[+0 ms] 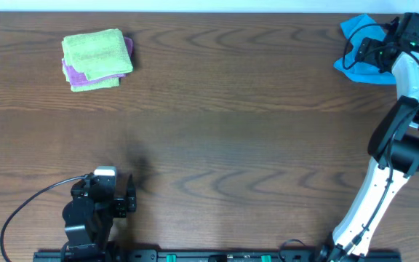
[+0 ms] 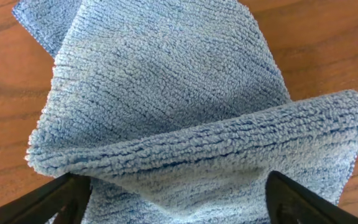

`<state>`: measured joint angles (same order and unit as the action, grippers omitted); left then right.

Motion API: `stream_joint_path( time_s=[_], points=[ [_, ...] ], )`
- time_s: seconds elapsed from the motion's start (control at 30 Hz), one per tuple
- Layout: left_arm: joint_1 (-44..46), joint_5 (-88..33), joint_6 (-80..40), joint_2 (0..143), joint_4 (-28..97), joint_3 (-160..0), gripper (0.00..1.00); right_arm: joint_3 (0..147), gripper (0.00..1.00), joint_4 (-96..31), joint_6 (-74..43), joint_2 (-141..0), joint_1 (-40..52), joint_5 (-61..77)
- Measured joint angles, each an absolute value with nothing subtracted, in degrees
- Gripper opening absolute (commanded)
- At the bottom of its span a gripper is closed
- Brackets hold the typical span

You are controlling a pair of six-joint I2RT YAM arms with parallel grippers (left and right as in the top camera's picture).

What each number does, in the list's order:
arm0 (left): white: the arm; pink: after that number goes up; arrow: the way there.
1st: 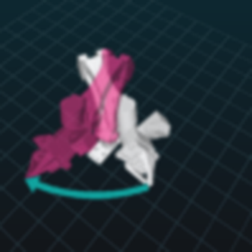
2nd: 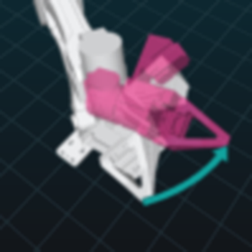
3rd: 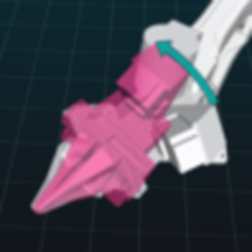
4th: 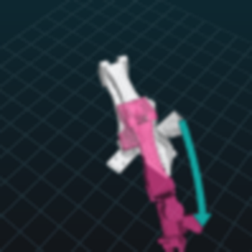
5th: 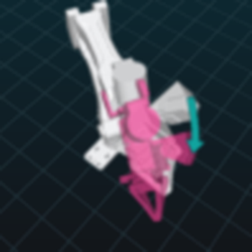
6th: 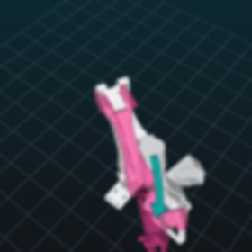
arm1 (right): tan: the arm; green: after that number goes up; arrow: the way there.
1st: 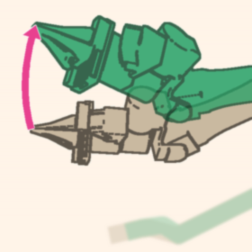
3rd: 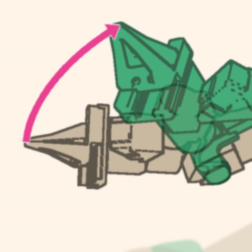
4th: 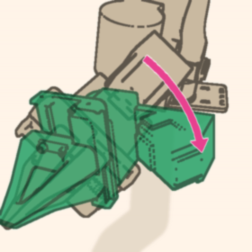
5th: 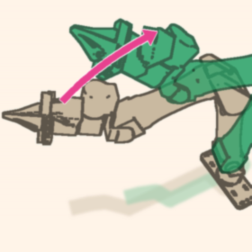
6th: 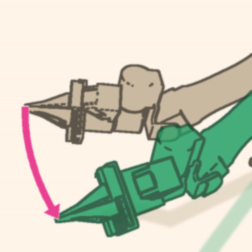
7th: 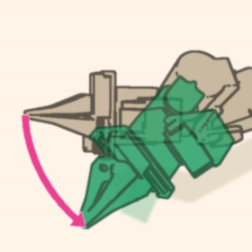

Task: Fold the cloth
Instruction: 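Close the right gripper on the blue cloth edge and lift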

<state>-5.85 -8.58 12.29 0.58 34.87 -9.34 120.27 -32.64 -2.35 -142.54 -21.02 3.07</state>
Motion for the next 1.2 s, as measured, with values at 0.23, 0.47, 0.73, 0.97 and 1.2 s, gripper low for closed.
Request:
stream_joint_path(
  time_s=[0.23, 0.47, 0.73, 0.97, 1.2],
  points=[
    [-5.85, -8.58, 12.29, 0.58, 34.87, -9.34, 0.95, 121.01, 0.32, -33.8, -3.88, -145.8, -20.84, 3.22],
    [-5.85, -8.58, 12.29, 0.58, 34.87, -9.34, 0.95, 122.13, 0.02, -34.96, -5.41, -146.26, -20.25, 4.47],
    [-5.85, -8.6, 12.29, 0.58, 34.87, -9.34, 0.95, 127.72, 0.02, -46.5, -5.45, -147.26, -19.29, 3.99],
    [-5.85, -8.58, 12.29, 0.58, 34.87, -9.34, 0.95, 137.05, 0.02, -57.49, -5.45, -147.7, -15.86, 0.4],
    [-5.85, -8.58, 12.29, 0.58, 34.87, -9.34, 0.95, 137.32, 0.02, -65.08, -5.41, -135.9, -13.65, -0.19]
  ],
)
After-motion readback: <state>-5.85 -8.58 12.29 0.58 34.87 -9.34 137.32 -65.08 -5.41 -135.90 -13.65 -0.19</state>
